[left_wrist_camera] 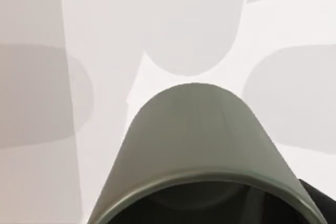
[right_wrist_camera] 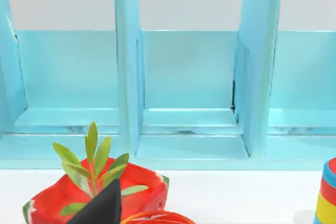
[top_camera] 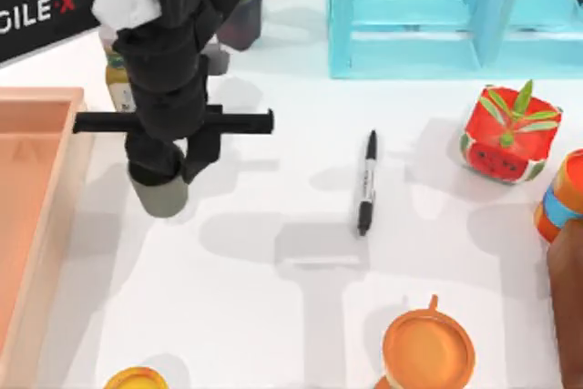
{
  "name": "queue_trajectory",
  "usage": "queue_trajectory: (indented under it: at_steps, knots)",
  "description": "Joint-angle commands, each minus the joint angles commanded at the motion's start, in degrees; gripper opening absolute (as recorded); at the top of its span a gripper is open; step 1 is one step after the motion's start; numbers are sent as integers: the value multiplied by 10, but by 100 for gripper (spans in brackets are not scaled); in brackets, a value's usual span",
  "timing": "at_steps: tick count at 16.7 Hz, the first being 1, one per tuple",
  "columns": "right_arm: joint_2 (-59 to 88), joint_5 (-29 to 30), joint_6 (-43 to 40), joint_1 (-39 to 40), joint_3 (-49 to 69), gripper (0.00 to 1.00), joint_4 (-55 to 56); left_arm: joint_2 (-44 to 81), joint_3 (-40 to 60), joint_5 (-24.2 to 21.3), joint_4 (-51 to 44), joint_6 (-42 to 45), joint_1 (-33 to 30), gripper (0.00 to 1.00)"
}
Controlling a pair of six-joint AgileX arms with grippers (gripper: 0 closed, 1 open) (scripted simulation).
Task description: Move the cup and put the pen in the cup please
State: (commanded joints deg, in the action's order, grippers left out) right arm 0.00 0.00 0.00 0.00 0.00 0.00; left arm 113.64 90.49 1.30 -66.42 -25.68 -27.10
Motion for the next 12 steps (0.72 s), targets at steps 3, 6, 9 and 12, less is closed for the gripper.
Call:
queue_trajectory:
  at_steps: [3,6,9,12]
  knots:
    - [0,0,0,0,0,100,0,6,-40,1,55,3,3,0]
    - [0,0,0,0,0,100,0,12,-60,1,75,6,5,0]
    - [0,0,0,0,0,100,0,12,-60,1,75,6,5,0]
    - [0,0,0,0,0,100,0,12,-60,1,75,6,5,23]
